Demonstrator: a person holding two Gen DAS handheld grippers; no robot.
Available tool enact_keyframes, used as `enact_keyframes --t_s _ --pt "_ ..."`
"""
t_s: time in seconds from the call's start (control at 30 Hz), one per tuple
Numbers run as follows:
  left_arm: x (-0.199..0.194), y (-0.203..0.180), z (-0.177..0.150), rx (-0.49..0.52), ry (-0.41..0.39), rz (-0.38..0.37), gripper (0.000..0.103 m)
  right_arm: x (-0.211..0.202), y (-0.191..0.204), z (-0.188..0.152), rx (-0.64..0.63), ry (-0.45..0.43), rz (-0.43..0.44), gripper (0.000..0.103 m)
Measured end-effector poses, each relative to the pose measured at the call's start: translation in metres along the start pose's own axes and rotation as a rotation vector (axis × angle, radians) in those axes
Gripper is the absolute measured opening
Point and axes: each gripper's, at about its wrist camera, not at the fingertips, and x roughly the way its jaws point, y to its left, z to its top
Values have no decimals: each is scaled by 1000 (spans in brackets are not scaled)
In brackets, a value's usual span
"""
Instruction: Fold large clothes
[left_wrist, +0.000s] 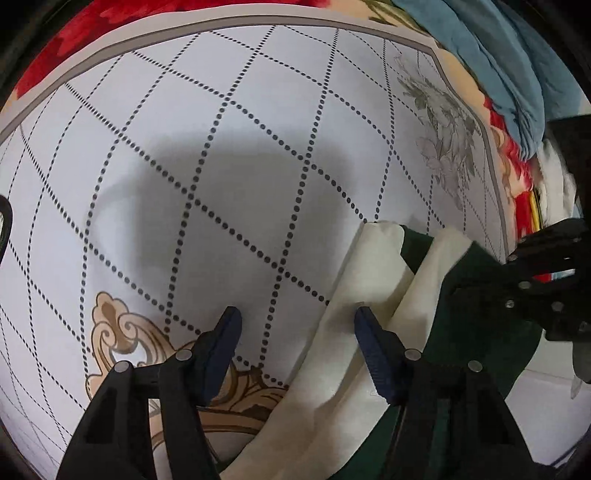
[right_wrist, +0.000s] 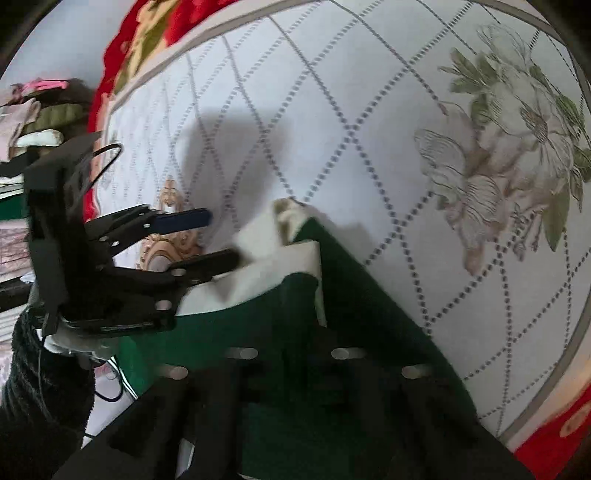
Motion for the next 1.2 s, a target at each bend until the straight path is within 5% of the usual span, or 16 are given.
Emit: enact_keyframes --t_s 0.17,0.4,0.6,0.67,0.73,0.87,1.03,1.2 --pt "-1 7 4 -21 -20 -58 59 -26 41 -1 -143 -134 -25 8" --pt "-10 17 0 -57 -31 -67 55 19 43 33 -141 -79 -130 7" --pt "-68 42 -25 -178 -149 116 57 27 36 35 -65 -64 -134 13" --pt "-91 34 -40 -183 -205 167 79 10 28 27 -17 -96 -95 17" --pt "-110 19 -59 -186 -251 212 90 -17 17 9 21 -163 -26 21" --pt "-119 -14 -91 -214 -260 276 96 -72 -19 -54 146 -317 41 91" --pt "-79 -35 -126 -364 -185 351 96 -94 -81 -158 418 -377 59 93" --pt "-67 -27 -161 -491 -114 387 96 -33 -127 -226 558 -336 236 93"
